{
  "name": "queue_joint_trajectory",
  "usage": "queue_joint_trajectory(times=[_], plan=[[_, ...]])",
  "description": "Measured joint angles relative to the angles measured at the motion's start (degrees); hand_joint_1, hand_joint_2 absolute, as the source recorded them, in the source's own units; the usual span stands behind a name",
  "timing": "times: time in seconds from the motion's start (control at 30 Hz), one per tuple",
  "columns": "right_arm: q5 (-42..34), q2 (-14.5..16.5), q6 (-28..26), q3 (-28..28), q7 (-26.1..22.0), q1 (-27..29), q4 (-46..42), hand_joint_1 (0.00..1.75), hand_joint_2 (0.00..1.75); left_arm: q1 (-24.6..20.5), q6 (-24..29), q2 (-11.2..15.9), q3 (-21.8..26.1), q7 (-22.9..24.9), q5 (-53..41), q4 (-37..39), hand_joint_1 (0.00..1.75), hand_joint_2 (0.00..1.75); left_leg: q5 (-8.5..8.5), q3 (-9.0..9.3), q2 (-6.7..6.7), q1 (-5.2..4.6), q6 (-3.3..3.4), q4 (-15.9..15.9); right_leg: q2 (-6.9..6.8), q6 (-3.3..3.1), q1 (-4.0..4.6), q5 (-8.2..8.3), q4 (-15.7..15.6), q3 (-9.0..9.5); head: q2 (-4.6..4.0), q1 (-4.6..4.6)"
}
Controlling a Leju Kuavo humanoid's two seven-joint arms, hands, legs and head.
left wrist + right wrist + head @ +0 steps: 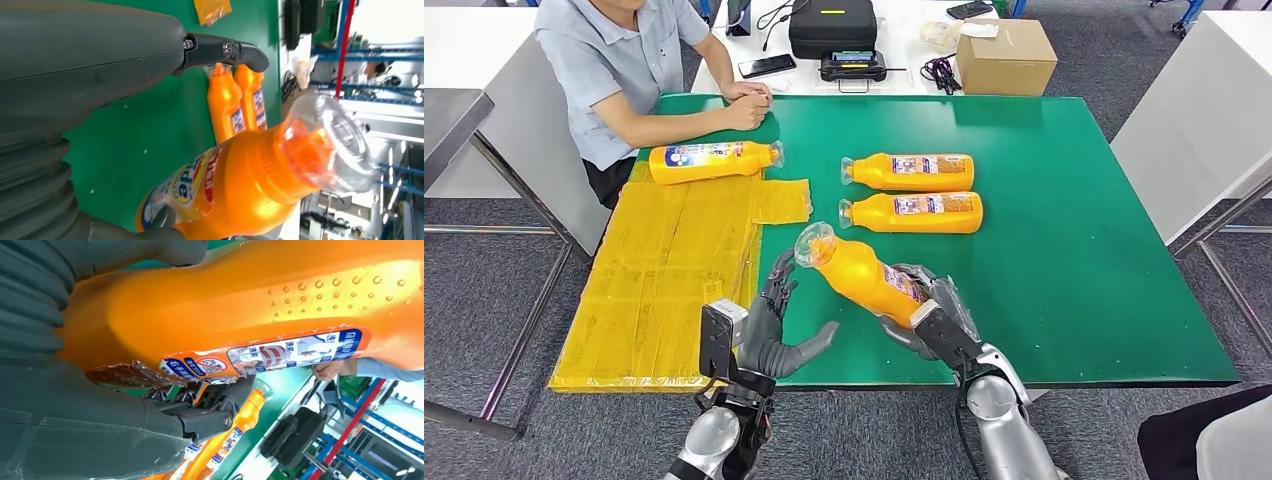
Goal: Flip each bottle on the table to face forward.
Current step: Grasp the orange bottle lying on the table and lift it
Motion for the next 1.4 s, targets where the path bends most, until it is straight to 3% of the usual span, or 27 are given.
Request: queue_joint_trajectory(times=[0.27,0.63,1.03,1.4], plan=[[-1.72,0.64,0.22,2.07,0.1,-2.29,3.73,1.5,1.75,-1.33,-7.11,-0.06,-1.46,0.43,2.29,3.01,0.0,1.75,0.01,-0.04,0.0,0.01,0.0,0.0,0.0,0.0,0.01,0.0,0.0,-0.02,0.0,0.0],[0.09,1.99,-1.98,5.25,0.21,-6.59,12.7,1.53,1.75,-3.87,-10.39,-0.46,-1.37,-0.62,10.38,6.46,0.0,1.75,0.02,-0.08,-0.02,0.01,0.01,0.0,-0.02,0.0,0.0,0.0,0.02,-0.06,0.0,0.01],[2.87,4.01,-4.92,12.22,-0.99,-7.1,14.58,1.67,1.75,-7.32,-2.59,-0.73,-1.19,-2.11,12.37,11.63,0.0,1.75,0.03,-0.11,-0.02,0.02,0.01,0.0,-0.02,0.0,0.01,0.0,0.03,-0.1,0.0,0.02],[1.63,3.92,-4.91,15.31,-0.58,-6.37,12.23,1.58,1.75,-9.12,0.92,-1.3,-1.21,-3.46,13.01,14.89,0.0,1.75,0.03,-0.13,-0.02,0.01,0.01,0.0,-0.02,0.0,0.0,0.0,0.02,-0.12,0.0,0.02]])
